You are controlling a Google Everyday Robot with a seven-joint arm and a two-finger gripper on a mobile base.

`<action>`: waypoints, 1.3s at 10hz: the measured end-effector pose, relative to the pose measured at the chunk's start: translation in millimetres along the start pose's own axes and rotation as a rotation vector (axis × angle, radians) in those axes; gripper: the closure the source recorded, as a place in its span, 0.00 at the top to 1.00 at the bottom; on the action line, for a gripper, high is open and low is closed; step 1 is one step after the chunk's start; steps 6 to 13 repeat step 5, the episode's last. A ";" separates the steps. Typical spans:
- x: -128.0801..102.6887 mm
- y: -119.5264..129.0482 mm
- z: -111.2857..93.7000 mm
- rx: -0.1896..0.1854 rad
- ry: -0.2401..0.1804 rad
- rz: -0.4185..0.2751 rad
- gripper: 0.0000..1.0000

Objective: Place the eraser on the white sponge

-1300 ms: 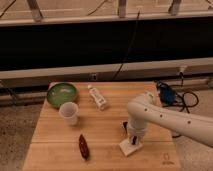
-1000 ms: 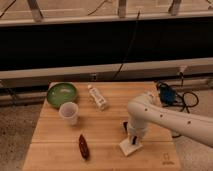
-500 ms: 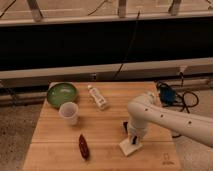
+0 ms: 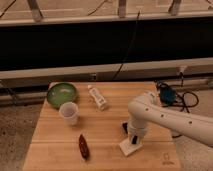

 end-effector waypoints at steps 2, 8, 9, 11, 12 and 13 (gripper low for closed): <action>0.1 0.4 -0.2 0.001 0.001 0.000 0.26; 1.2 0.7 -3.0 0.003 0.004 0.001 0.39; 1.2 0.7 -3.0 0.003 0.004 0.001 0.39; 1.2 0.7 -3.0 0.003 0.004 0.001 0.39; 1.2 0.7 -3.0 0.003 0.004 0.001 0.39; 1.2 0.7 -3.0 0.003 0.004 0.001 0.39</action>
